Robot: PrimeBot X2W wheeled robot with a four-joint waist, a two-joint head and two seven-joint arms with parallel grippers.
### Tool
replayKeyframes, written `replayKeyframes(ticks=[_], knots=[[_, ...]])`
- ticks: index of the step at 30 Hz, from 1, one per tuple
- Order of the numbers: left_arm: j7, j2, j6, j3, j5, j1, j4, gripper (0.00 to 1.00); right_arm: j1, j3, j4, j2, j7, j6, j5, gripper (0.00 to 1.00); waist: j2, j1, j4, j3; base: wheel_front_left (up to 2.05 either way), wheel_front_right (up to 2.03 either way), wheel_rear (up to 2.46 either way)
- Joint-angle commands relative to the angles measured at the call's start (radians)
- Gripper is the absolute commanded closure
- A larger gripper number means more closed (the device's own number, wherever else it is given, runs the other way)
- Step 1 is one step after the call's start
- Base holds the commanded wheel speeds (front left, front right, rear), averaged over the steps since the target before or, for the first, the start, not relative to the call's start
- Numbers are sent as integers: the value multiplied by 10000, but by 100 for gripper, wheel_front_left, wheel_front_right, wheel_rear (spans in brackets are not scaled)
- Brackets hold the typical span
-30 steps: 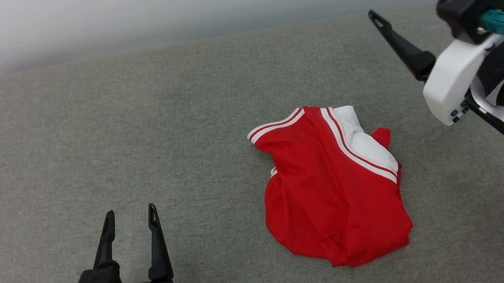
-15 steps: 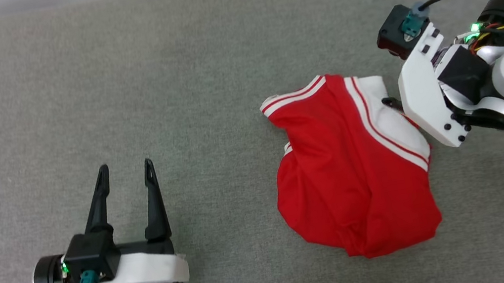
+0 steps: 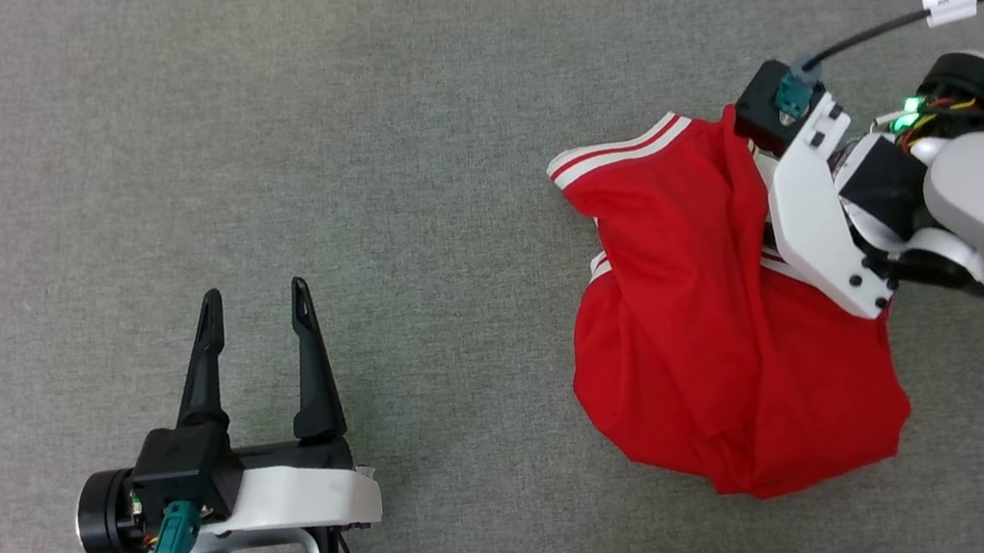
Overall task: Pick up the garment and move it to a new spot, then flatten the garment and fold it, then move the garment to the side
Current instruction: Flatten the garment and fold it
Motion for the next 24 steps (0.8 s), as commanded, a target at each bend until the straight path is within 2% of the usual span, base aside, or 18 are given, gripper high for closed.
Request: replayKeyframes(ticks=[1,7,13,17,20,21,24], knots=[[-26,-13,44,40,-50,109,51,0,403,382,25,41,-473,32,69,100,0,-1,-120,-238,0,0,0],[-26,-12,124,179,24,472,99,0,5,-8,-715,-817,-2418,13,233,100,0,-1,-484,-997,0,0,0],[-26,-13,127,320,80,818,0,0,608,-665,-1548,-2331,-3232,13,573,100,0,-1,-872,-1407,0,0,0],[-26,-11,128,360,98,913,-58,0,1724,-1276,-1555,-3079,-3444,15,1076,100,0,-1,-1022,-1424,0,0,0],[-26,-11,117,352,106,912,-78,0,2399,-1497,-1302,-3266,-3504,15,1277,100,0,-1,-1062,-1393,0,0,0],[-26,-11,101,325,118,878,-62,0,3068,-1601,-908,-3336,-3454,15,1337,100,0,-1,-1070,-1358,0,0,0],[-26,-12,78,296,132,826,-25,0,3648,-1649,-422,-3236,-3418,15,1271,100,0,-1,-1056,-1338,0,0,0]])
